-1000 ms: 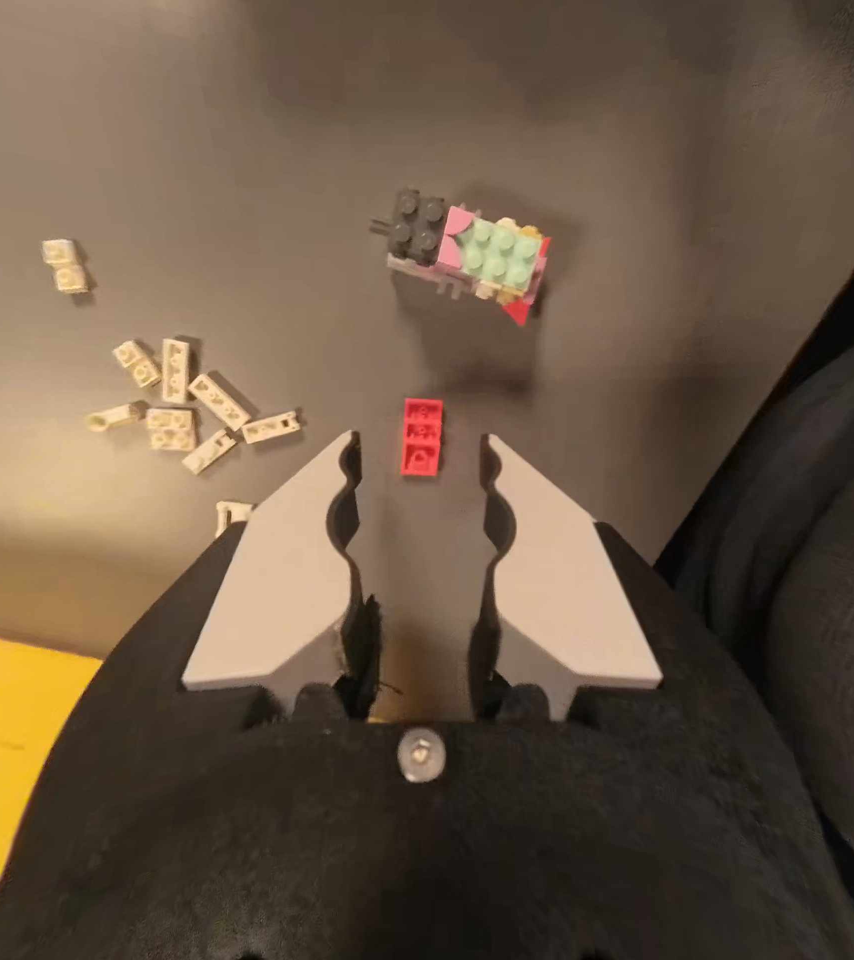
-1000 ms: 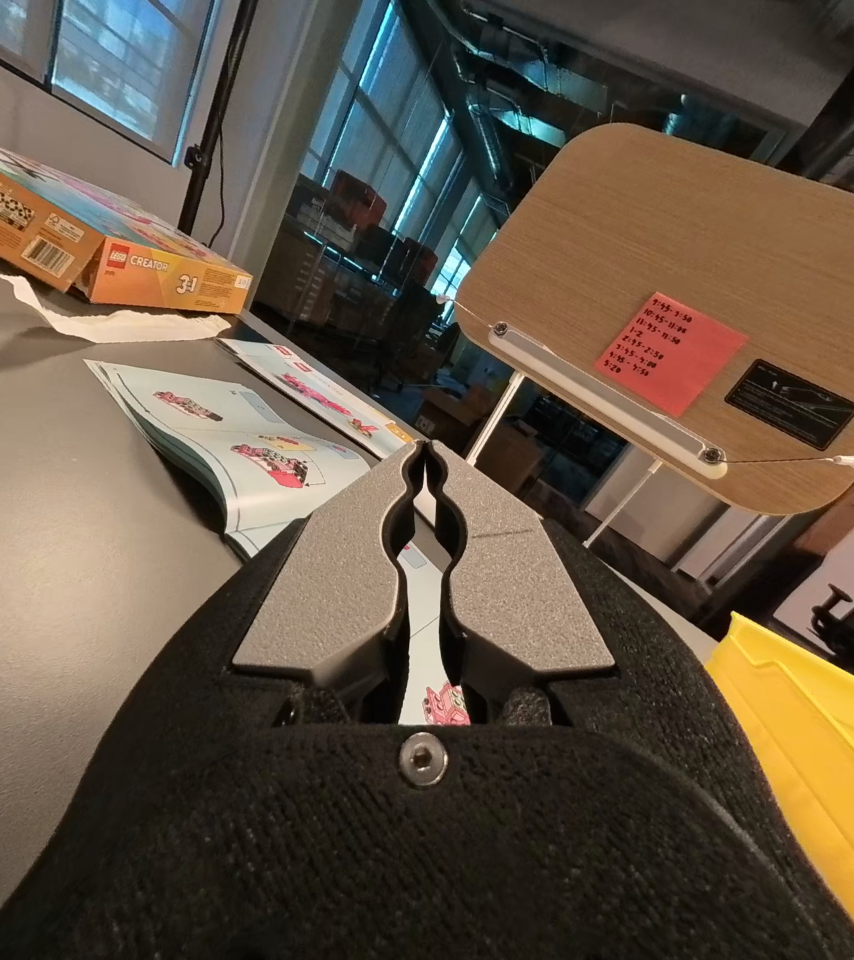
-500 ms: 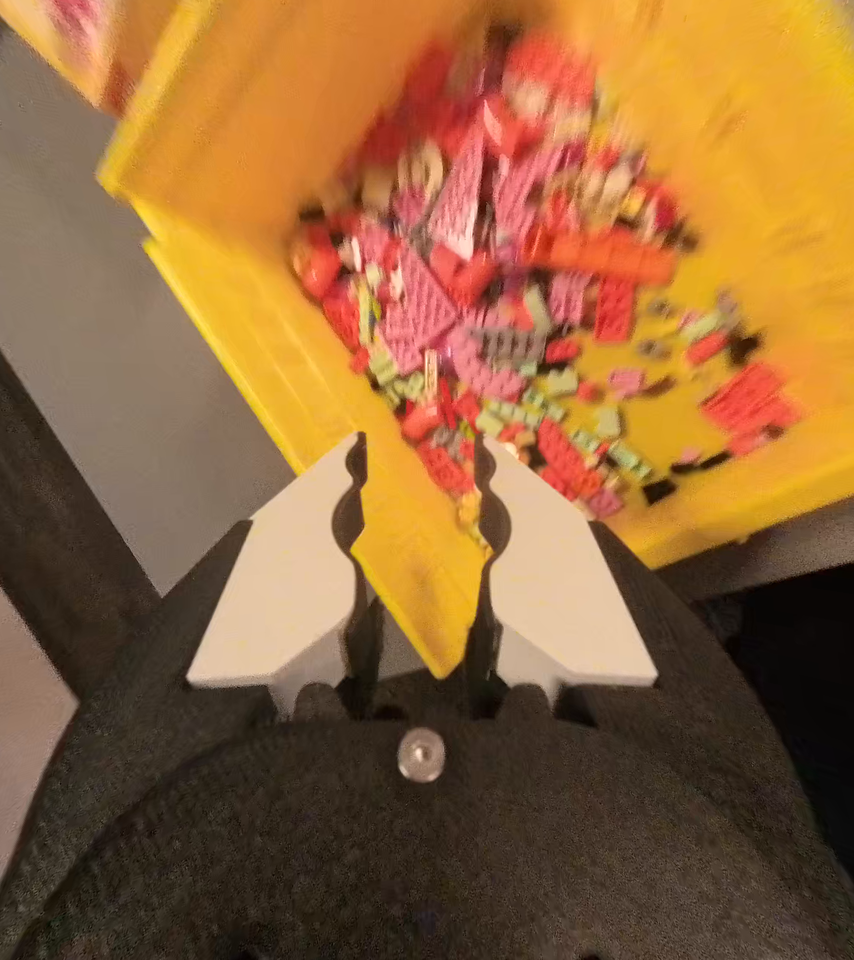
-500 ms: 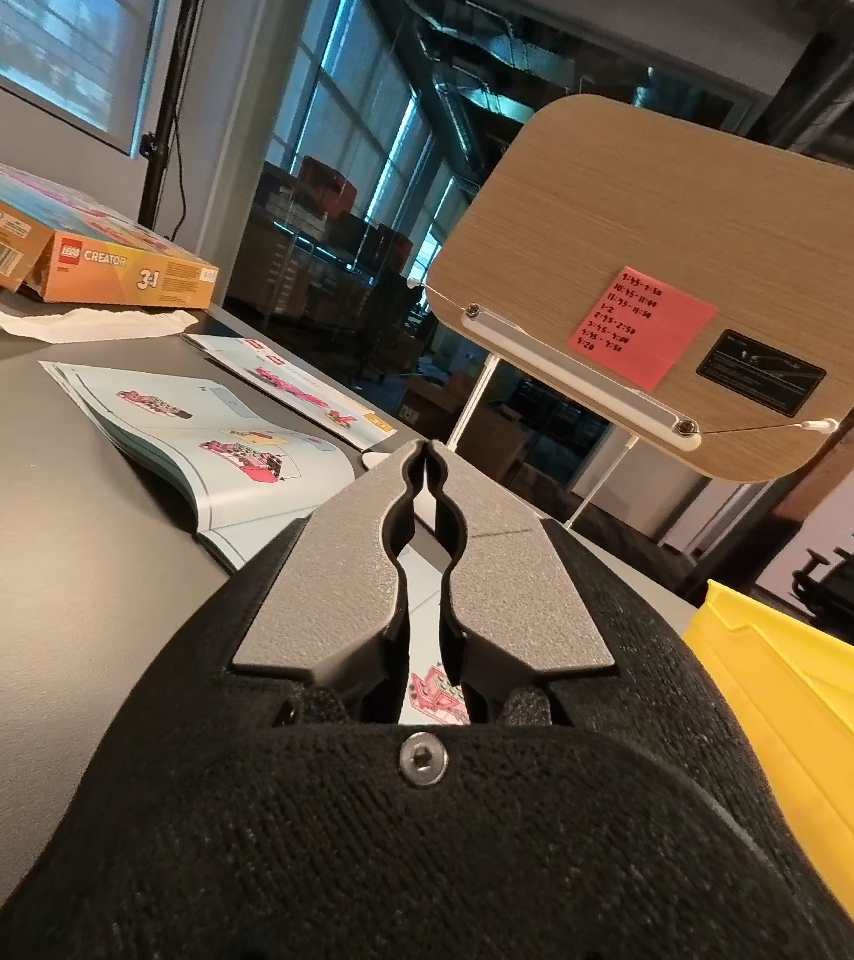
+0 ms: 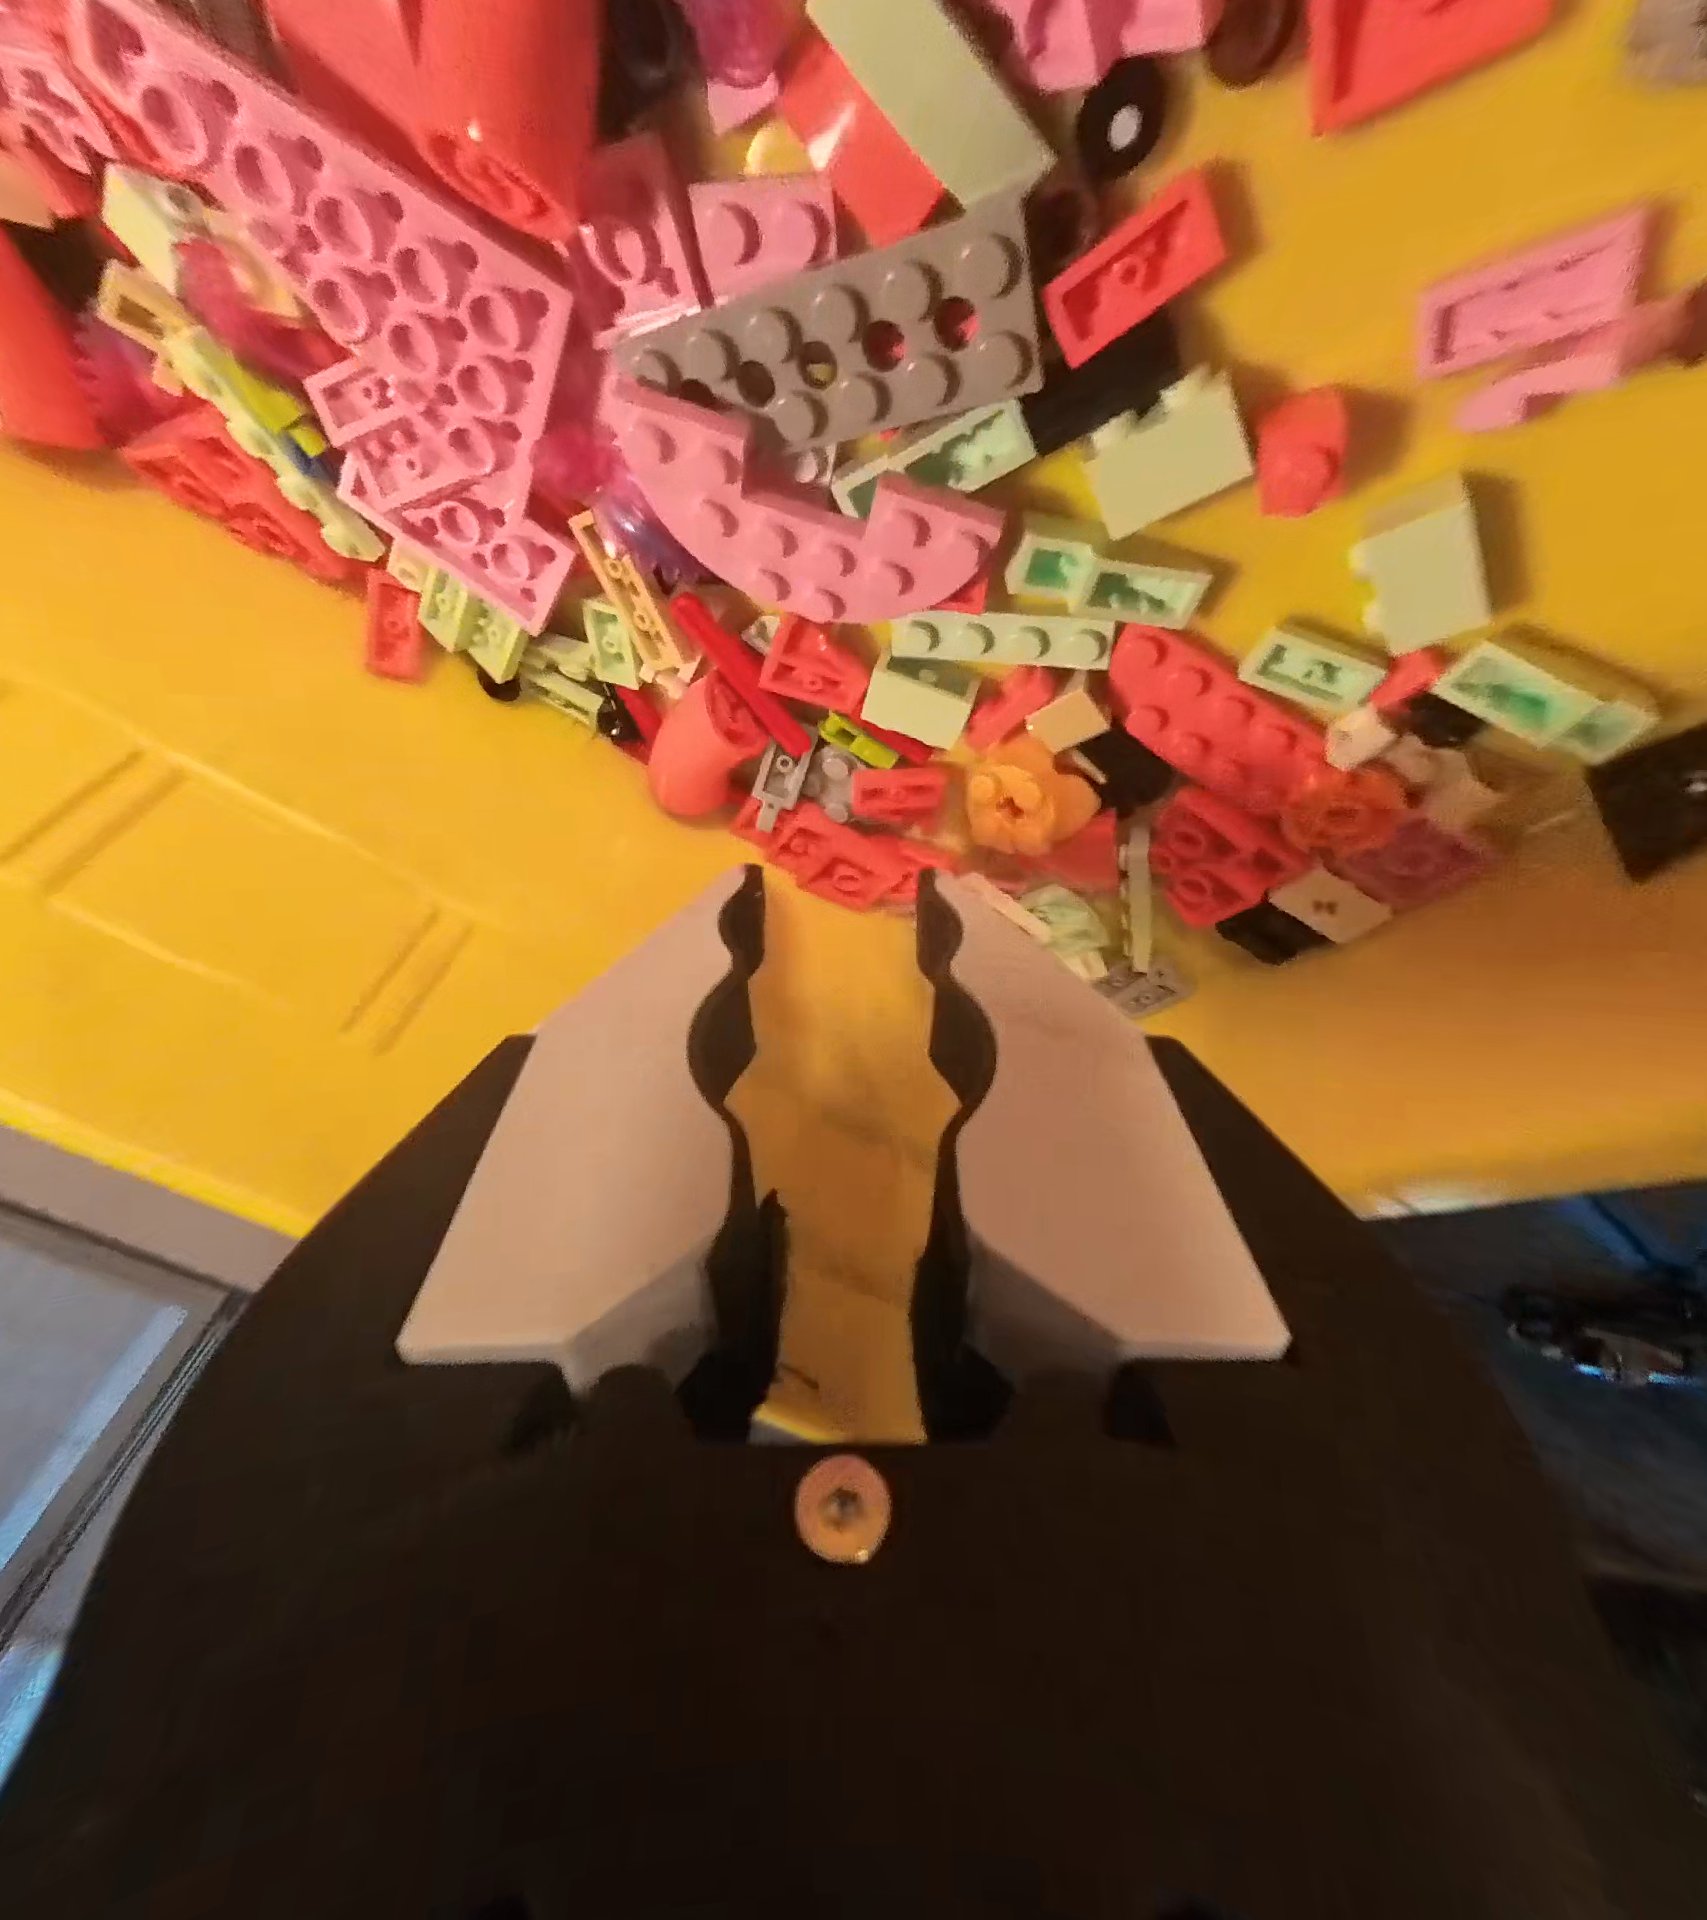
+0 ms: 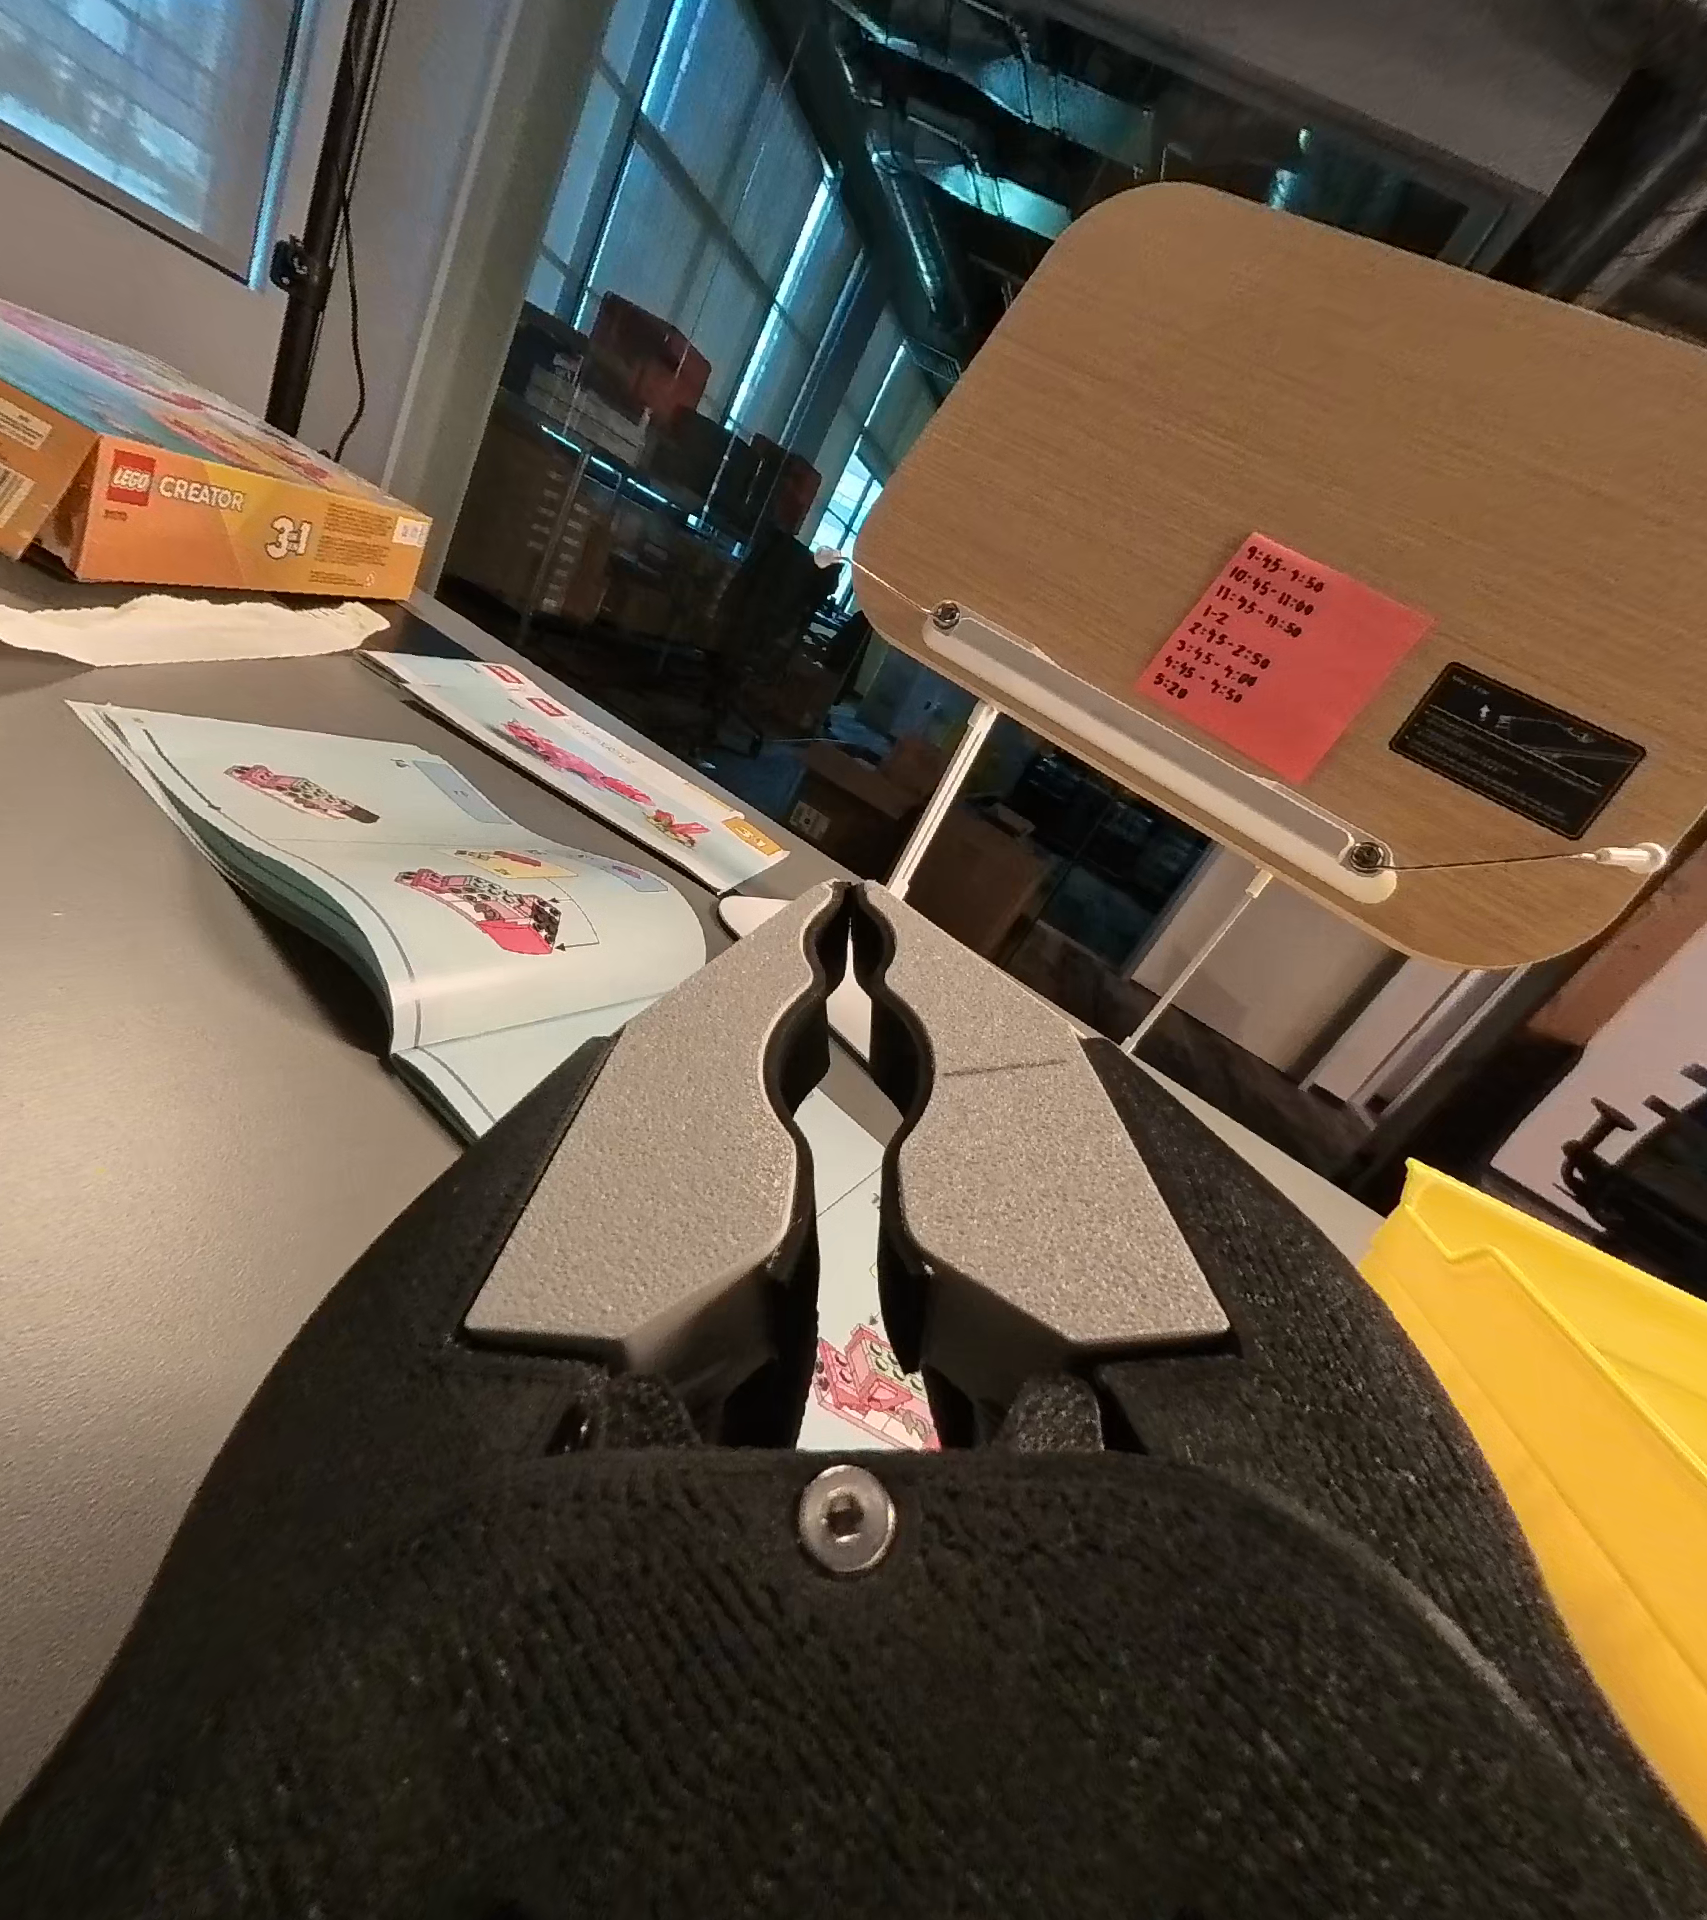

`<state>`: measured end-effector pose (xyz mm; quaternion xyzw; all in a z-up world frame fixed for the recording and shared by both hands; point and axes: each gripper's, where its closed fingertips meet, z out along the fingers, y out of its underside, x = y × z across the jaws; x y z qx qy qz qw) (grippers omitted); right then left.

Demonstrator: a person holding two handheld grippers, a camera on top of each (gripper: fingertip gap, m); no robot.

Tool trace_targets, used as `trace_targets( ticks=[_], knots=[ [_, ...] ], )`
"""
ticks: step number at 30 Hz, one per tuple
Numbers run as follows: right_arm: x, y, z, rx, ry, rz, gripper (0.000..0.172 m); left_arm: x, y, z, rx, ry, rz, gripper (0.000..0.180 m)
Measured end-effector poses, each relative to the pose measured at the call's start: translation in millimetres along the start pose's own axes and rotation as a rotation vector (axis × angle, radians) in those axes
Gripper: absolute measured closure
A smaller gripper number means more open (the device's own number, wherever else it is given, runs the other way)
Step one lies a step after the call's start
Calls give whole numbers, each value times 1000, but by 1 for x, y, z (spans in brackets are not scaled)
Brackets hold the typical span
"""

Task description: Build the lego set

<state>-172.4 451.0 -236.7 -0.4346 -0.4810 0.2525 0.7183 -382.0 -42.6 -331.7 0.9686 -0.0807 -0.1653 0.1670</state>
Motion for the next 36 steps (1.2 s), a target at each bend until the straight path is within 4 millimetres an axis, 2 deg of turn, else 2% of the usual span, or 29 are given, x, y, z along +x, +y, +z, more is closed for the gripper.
trace_targets(
  ticks=[3,6,10,13,16,17,22,25,27,29,32,36],
  knots=[
    [-1,0,0,3,-6,0,172,-2,2,9,-75,-10,13,146],
    [-2,-1,0,5,-13,-1,172,-4,4,12,-139,-20,44,149],
    [-4,-2,0,12,-21,2,172,-3,6,13,-190,49,7,154],
    [-4,-2,0,13,-25,6,172,2,8,10,-195,138,-11,155],
    [-4,-2,0,15,-27,11,172,7,2,1,-128,215,-24,157],
    [-4,-2,1,16,-28,12,172,8,-1,-4,-98,231,-25,165],
    [-5,-3,0,18,-31,15,172,11,-27,-47,147,306,-31,166],
    [-4,-3,0,20,-31,19,172,9,-53,-84,412,312,-5,171],
    [-4,-3,0,21,-31,20,172,4,-69,-111,589,246,35,171],
    [-5,-3,0,22,-33,21,172,8,-81,-138,724,194,64,172],
    [-5,-4,0,24,-33,22,172,20,-93,-169,802,80,87,172],
    [-5,-4,0,26,-34,22,172,49,-114,-204,879,-64,169,172]
  ],
)
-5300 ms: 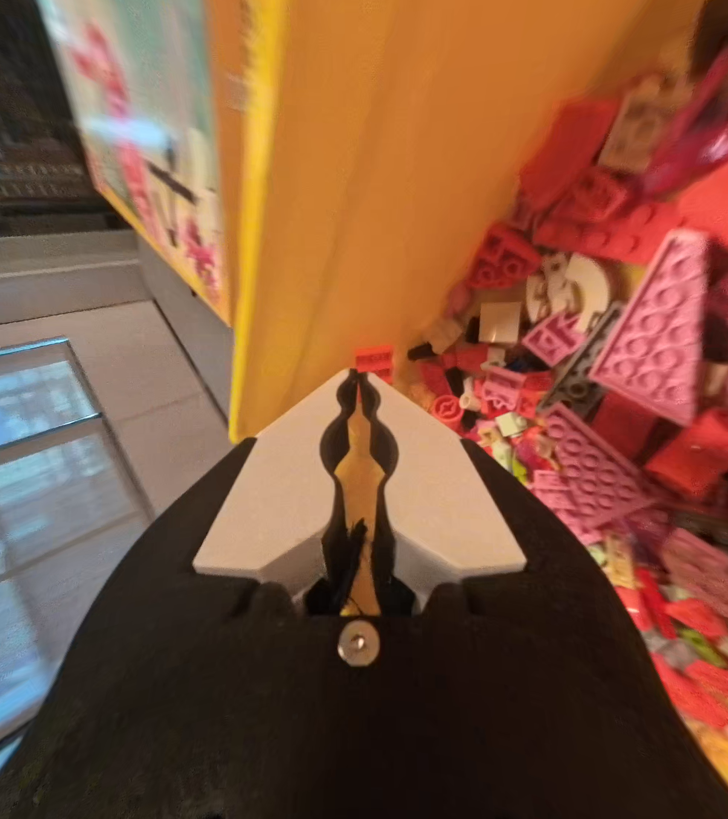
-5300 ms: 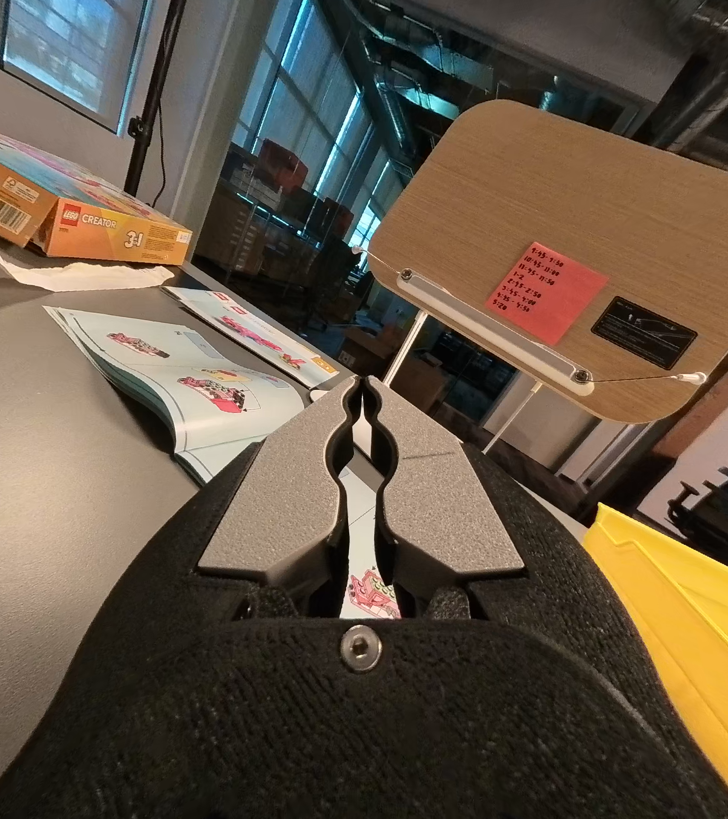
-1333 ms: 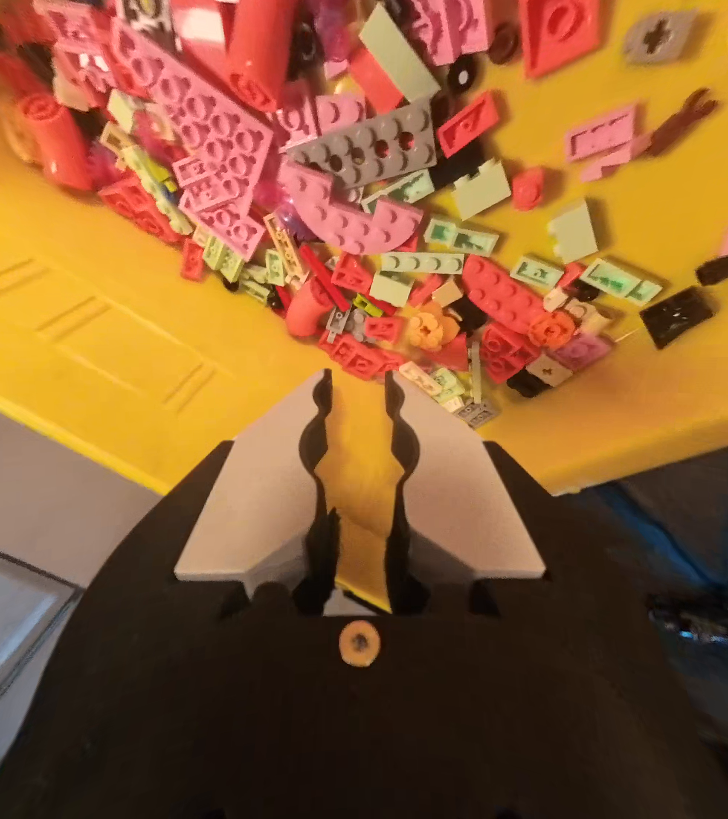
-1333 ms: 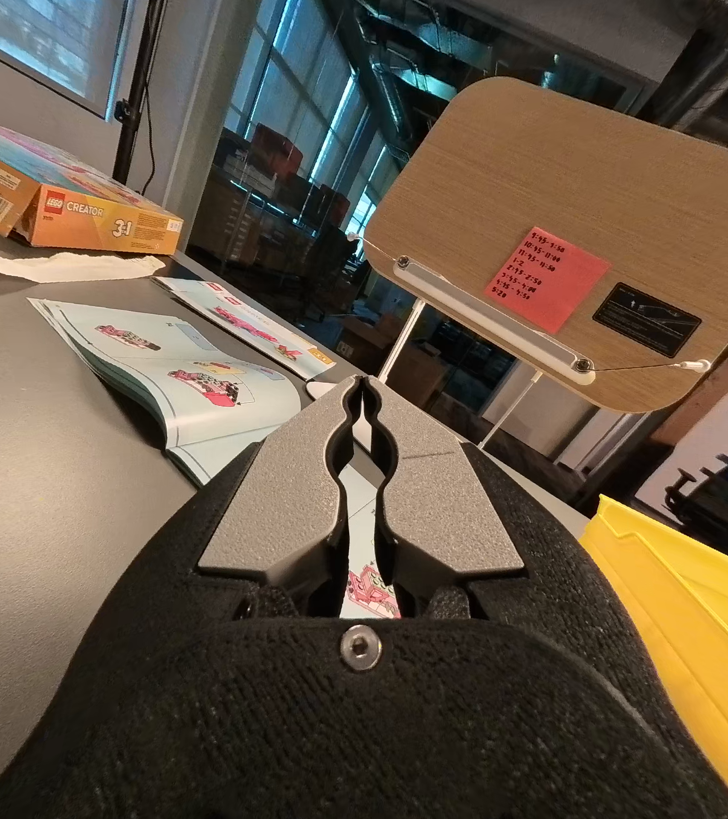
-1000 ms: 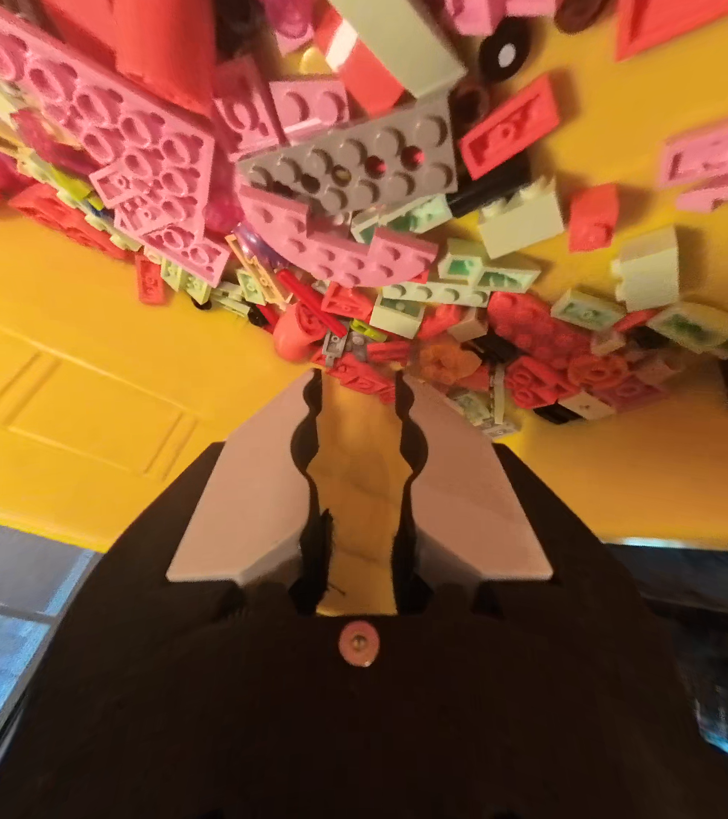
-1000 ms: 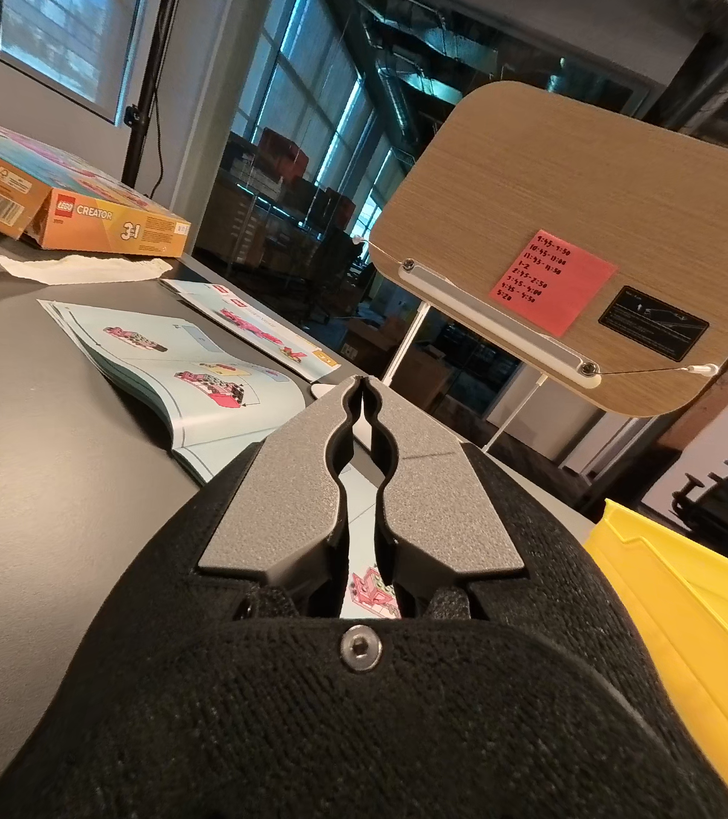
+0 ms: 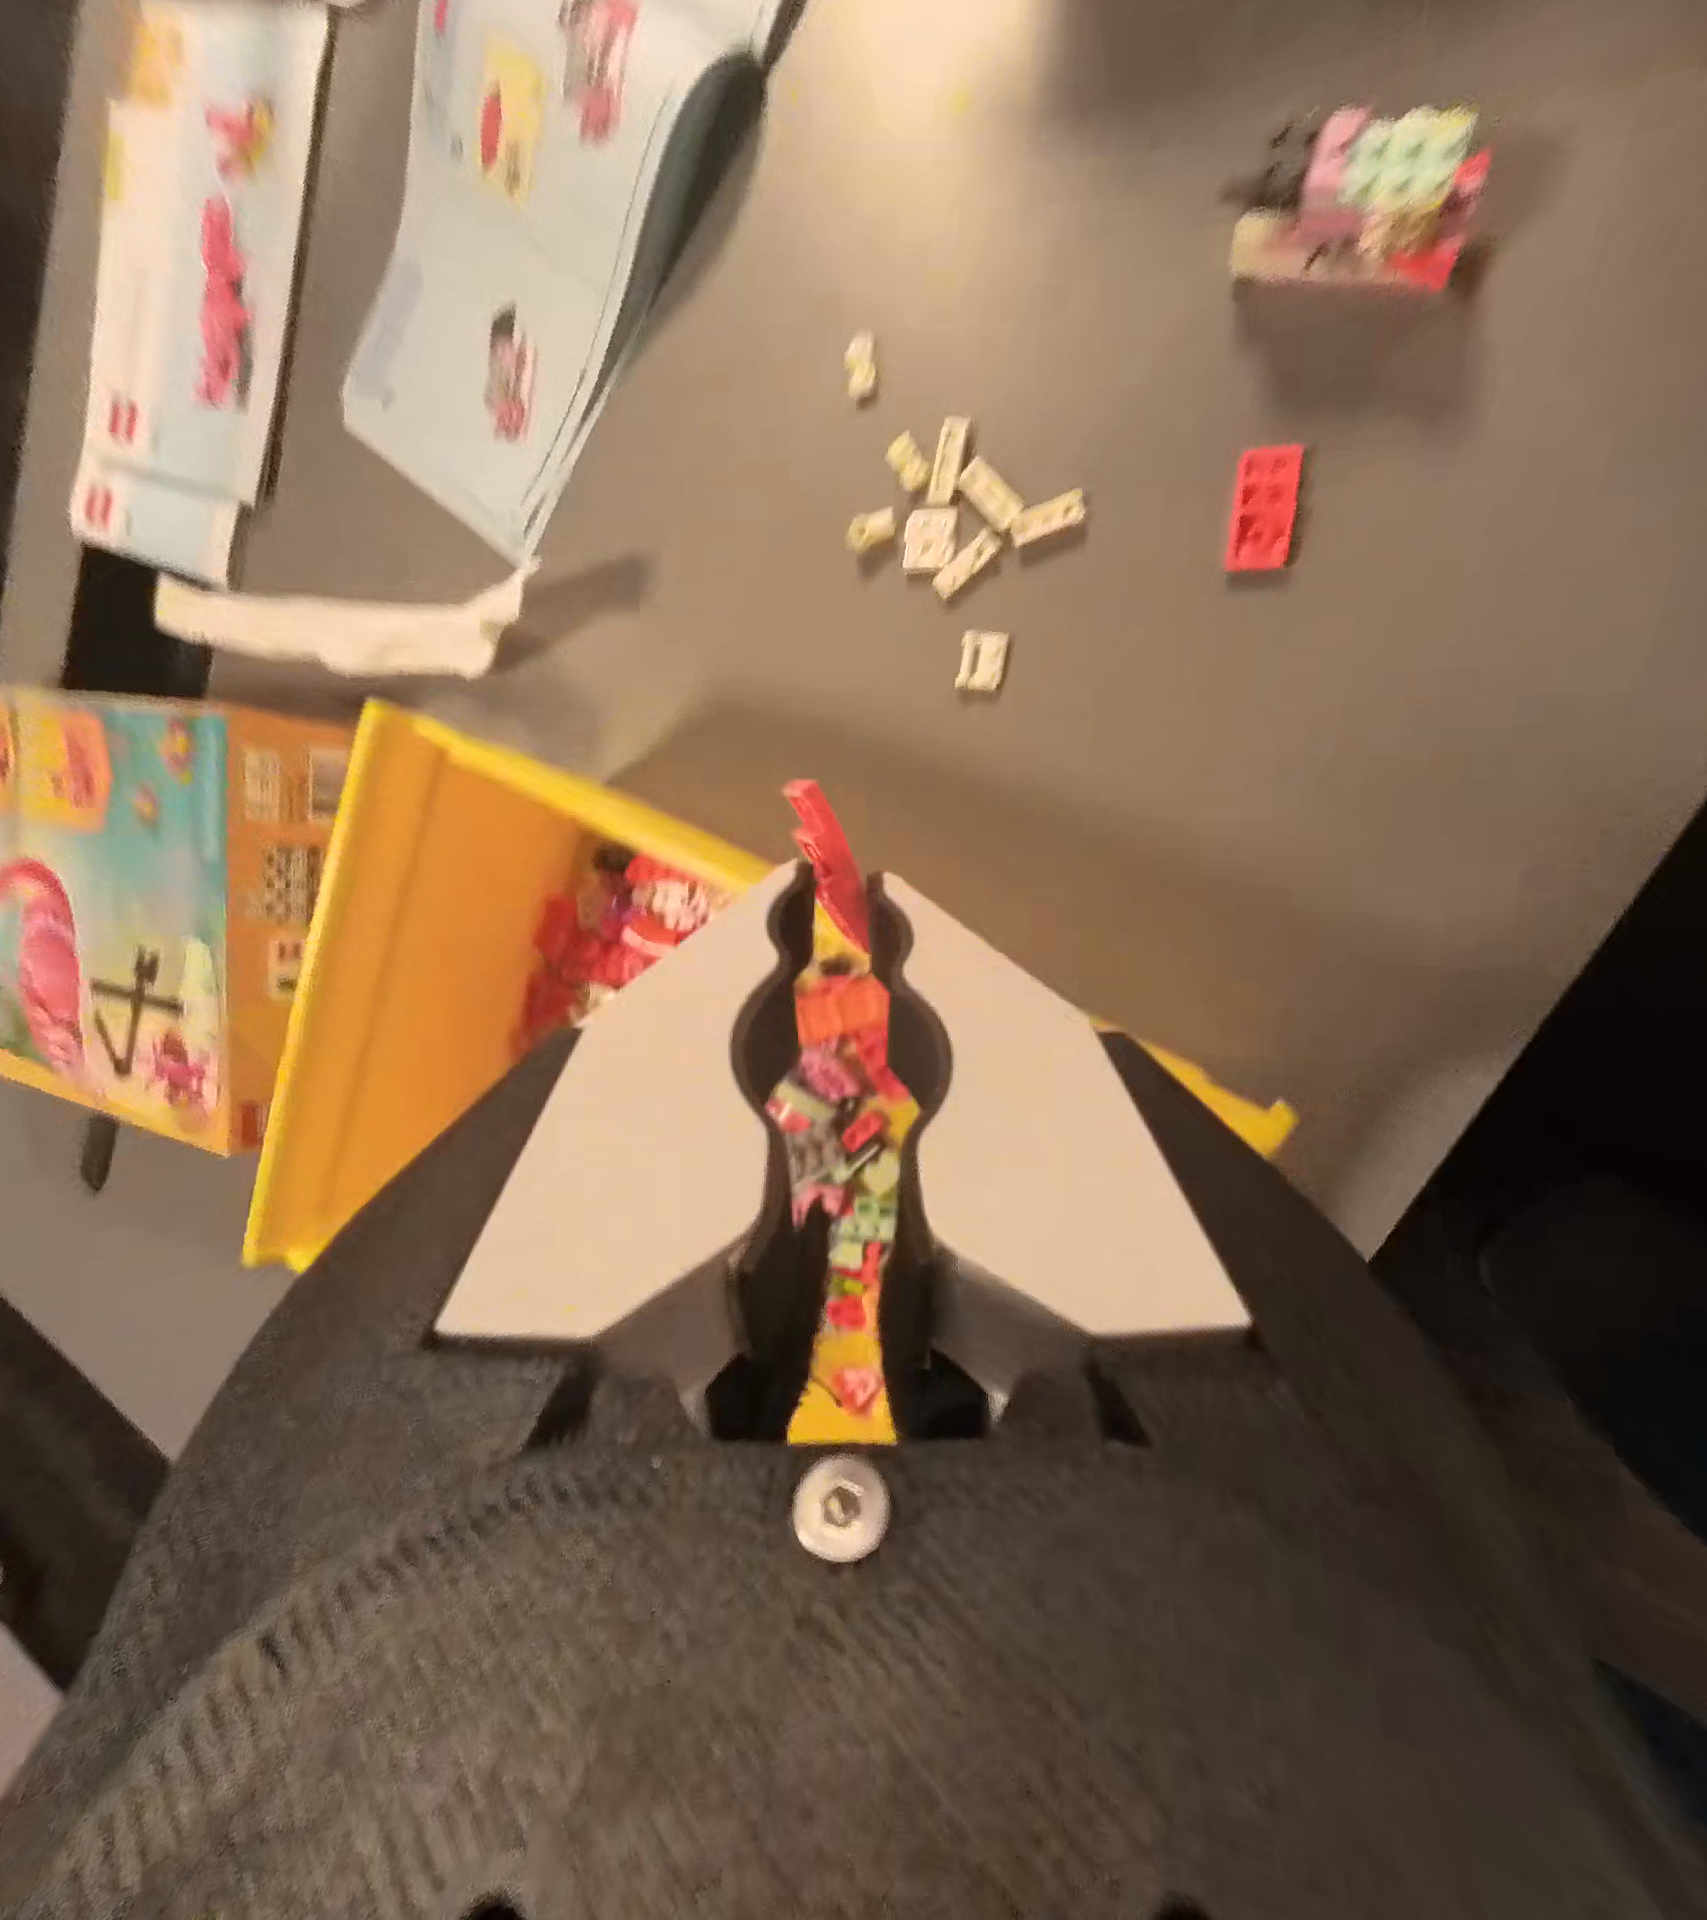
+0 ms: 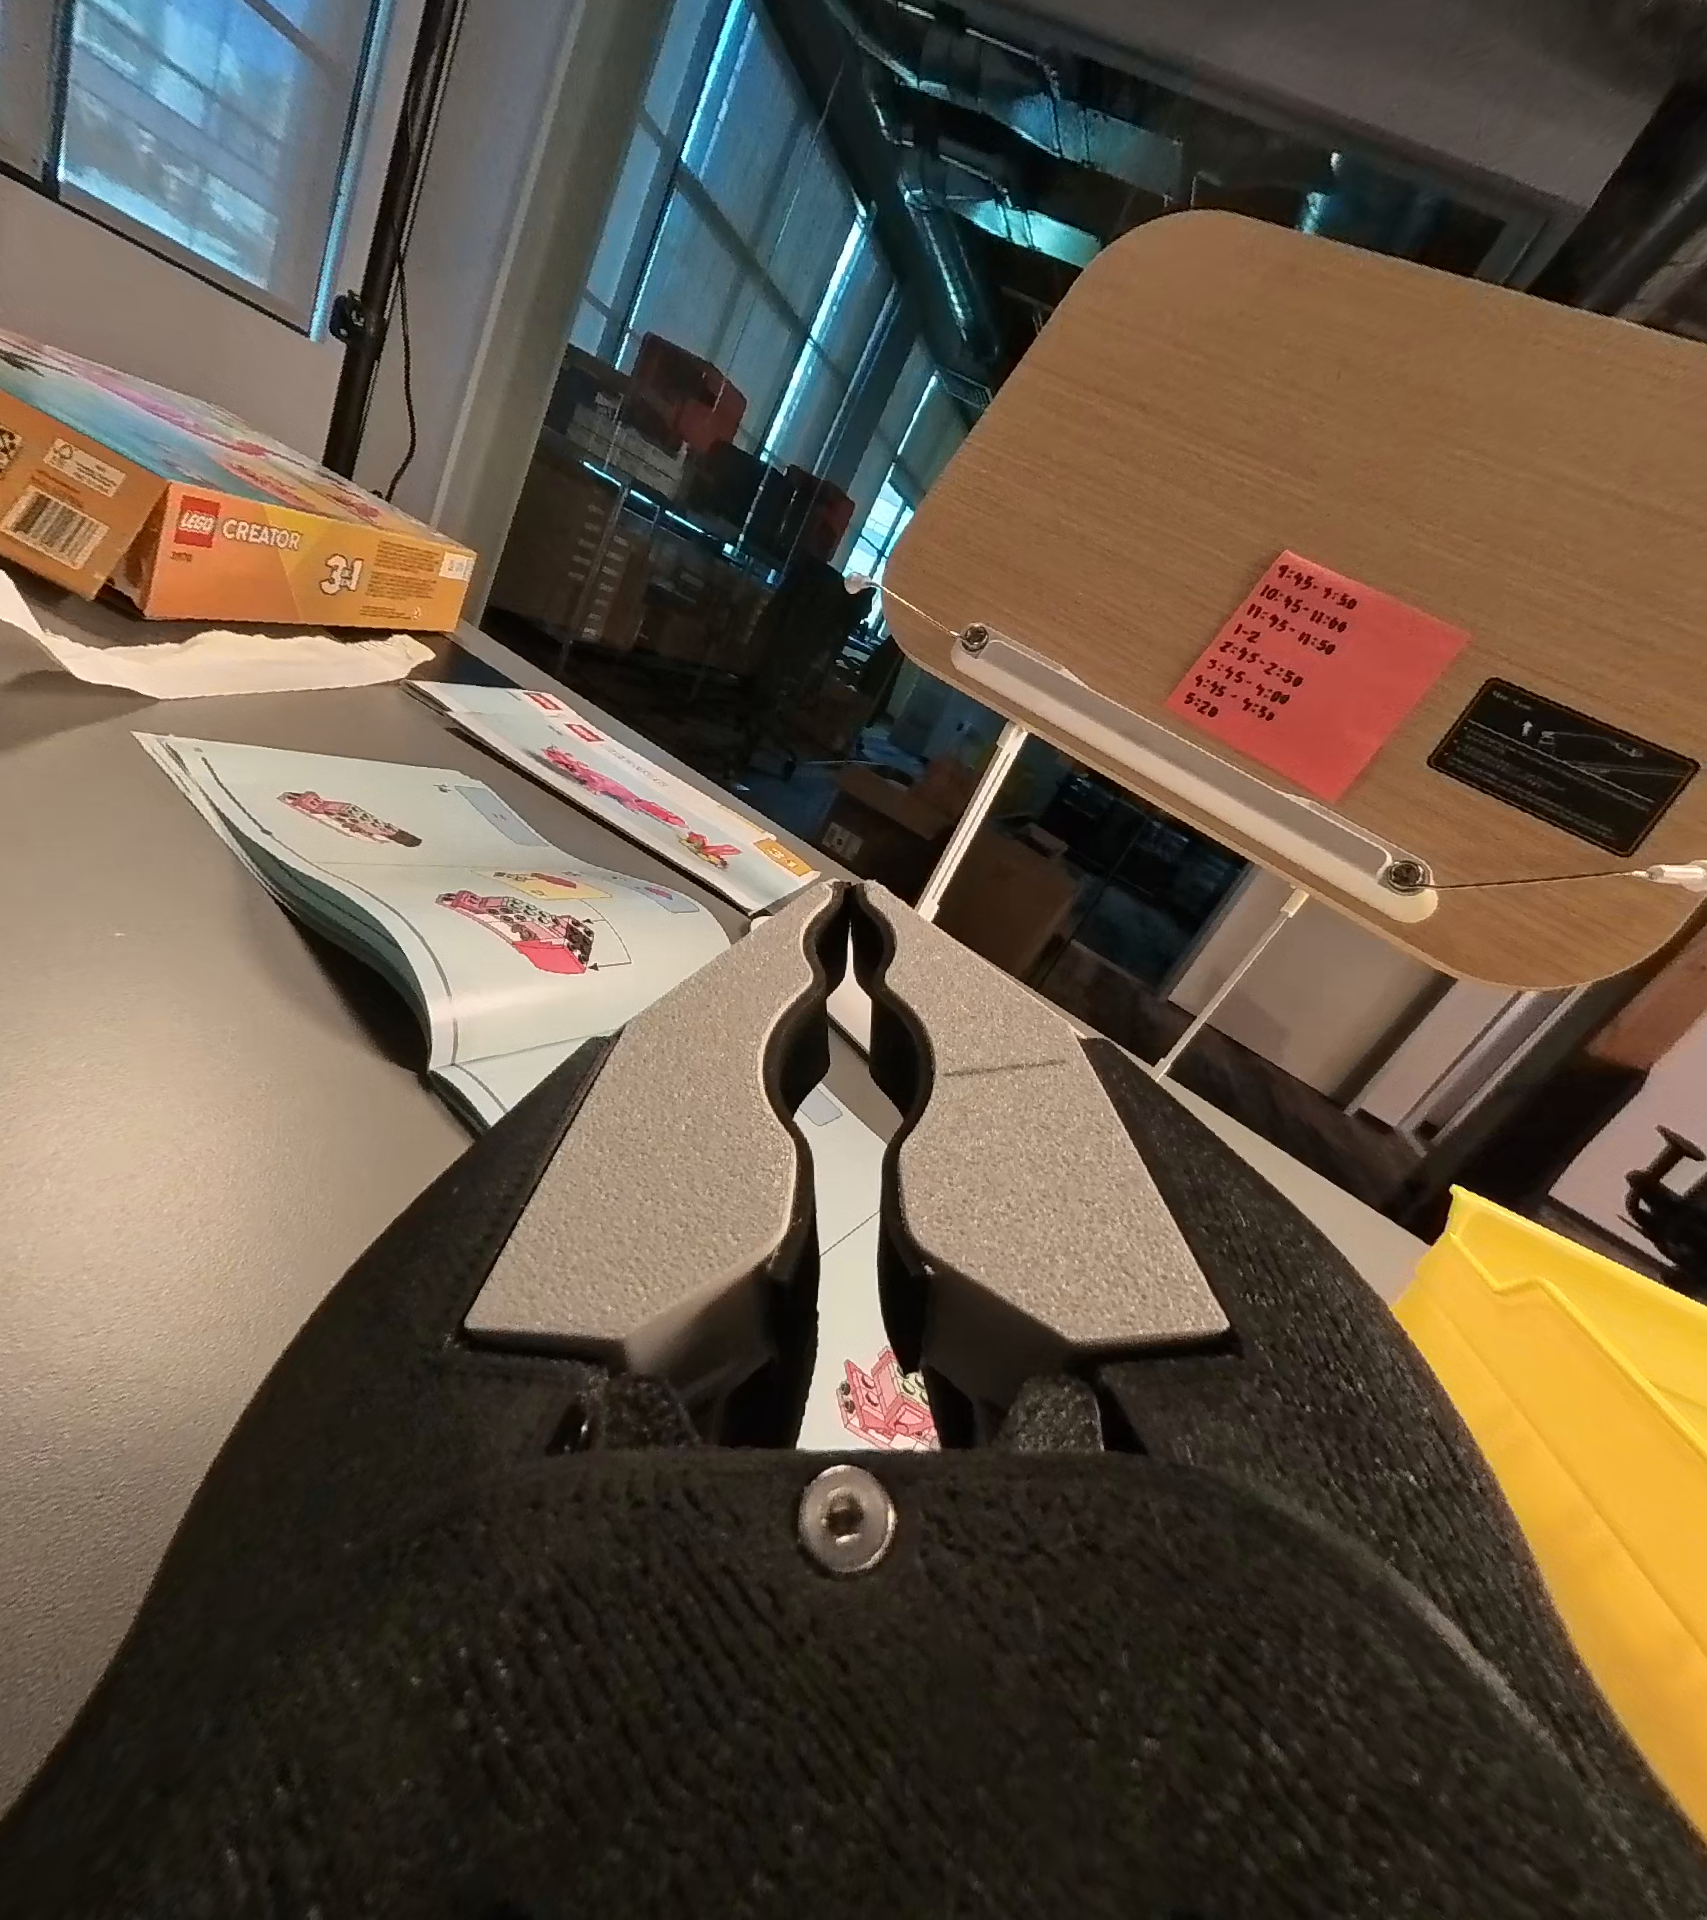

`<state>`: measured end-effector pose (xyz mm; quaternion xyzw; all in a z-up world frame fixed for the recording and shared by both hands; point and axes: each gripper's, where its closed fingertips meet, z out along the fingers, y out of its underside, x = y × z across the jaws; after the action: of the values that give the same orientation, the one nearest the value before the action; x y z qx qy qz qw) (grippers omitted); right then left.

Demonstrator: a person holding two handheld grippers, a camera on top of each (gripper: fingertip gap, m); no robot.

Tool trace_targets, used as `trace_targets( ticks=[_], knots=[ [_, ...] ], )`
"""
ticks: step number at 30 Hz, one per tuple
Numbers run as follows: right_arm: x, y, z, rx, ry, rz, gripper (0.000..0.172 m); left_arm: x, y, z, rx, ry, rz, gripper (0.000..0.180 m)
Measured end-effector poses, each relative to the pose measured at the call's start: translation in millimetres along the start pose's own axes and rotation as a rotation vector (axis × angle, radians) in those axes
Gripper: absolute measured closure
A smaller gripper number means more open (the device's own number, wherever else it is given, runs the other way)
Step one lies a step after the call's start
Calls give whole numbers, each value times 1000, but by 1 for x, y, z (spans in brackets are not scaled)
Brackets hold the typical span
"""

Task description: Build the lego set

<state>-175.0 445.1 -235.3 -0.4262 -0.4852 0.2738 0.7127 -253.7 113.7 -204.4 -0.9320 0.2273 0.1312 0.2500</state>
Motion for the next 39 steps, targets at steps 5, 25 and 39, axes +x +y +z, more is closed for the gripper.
trace_targets(
  ticks=[5,25,39],
  knots=[
    [0,0,0,2,0,3,172,67,-38,25,16,191,3,172],
    [0,-1,0,7,-1,-2,172,118,-11,122,-265,114,-136,169],
    [-1,-2,-3,4,-5,-18,172,66,-25,2,170,276,-538,143]
  ],
)
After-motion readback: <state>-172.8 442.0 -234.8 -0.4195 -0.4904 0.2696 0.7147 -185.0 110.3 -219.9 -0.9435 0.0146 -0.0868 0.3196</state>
